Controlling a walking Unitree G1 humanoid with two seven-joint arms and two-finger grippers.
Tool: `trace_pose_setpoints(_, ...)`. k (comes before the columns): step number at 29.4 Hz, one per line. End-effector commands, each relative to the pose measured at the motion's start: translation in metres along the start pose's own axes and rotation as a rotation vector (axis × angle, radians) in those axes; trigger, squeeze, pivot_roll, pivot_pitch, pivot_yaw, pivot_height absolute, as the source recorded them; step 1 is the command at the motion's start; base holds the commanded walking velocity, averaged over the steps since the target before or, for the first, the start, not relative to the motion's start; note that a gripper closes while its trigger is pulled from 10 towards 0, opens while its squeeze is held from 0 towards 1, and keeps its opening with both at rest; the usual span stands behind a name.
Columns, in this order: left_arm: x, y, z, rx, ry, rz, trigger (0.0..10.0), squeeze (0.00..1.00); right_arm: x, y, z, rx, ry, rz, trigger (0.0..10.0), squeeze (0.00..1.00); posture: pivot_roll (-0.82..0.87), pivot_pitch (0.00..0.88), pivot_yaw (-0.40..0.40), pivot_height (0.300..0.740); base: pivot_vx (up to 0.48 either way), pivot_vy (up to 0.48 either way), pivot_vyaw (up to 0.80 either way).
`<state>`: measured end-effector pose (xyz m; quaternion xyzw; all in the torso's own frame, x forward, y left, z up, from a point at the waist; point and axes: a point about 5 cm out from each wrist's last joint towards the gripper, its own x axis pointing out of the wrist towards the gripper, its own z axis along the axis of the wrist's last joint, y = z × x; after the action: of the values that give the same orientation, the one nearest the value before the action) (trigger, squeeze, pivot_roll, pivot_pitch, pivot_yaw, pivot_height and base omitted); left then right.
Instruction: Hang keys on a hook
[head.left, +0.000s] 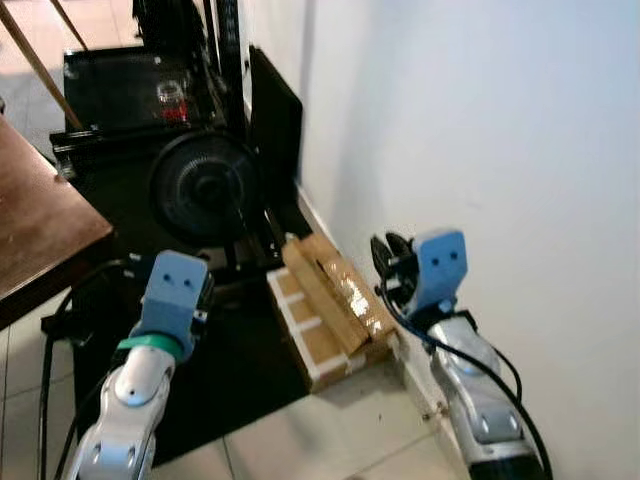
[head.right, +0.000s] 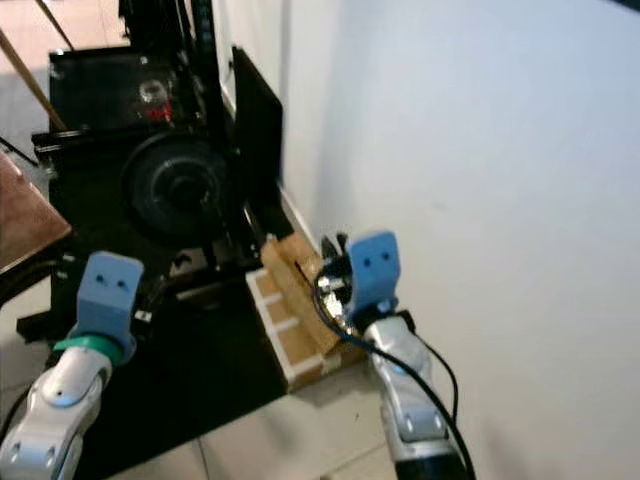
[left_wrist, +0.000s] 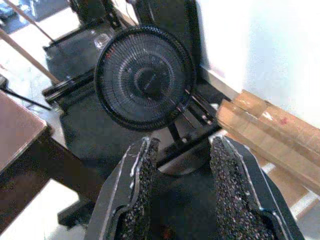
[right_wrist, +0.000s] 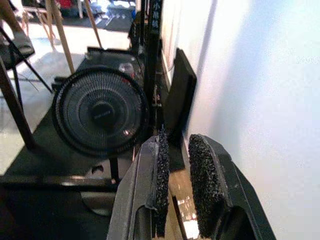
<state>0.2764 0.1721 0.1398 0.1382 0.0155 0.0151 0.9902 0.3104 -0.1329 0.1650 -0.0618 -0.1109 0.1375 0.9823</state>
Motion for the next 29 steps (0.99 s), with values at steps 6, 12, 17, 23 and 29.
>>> trace_pose_setpoints(6, -0.0012, -0.0013, -0.0040, 0.012, 0.018, -0.003, 10.0, 0.00, -0.0021, -0.0024, -0.0041, 0.005, 0.014, -0.007, 10.0, 0.00, -0.07, 0.086, 0.067, 0.740, 0.277, 0.000, 0.00)
trace_pose_setpoints(12, -0.0004, -0.0003, -0.0038, 0.011, 0.019, 0.002, 10.0, 0.00, -0.0015, -0.0029, -0.0034, 0.004, 0.012, -0.011, 10.0, 0.00, -0.07, 0.093, 0.068, 0.740, 0.046, 0.000, 0.00)
trace_pose_setpoints(17, -0.0004, 0.0002, -0.0024, 0.000, 0.009, -0.003, 10.0, 0.00, -0.0014, -0.0028, -0.0027, 0.000, 0.008, -0.011, 10.0, 0.00, -0.07, 0.094, 0.069, 0.740, 0.000, 0.000, 0.00)
trace_pose_setpoints(23, -0.0020, -0.0018, 0.0029, -0.015, -0.034, -0.061, 10.0, 0.00, -0.0024, -0.0029, -0.0025, -0.012, 0.002, -0.013, 10.0, 0.00, -0.08, 0.093, 0.082, 0.740, 0.000, 0.000, 0.00)
trace_pose_setpoints(29, -0.0022, 0.0009, -0.0009, 0.006, -0.031, -0.063, 10.0, 0.00, -0.0035, -0.0028, -0.0030, -0.058, -0.003, -0.002, 10.0, 0.00, -0.08, 0.082, 0.091, 0.740, 0.000, 0.000, 0.00)
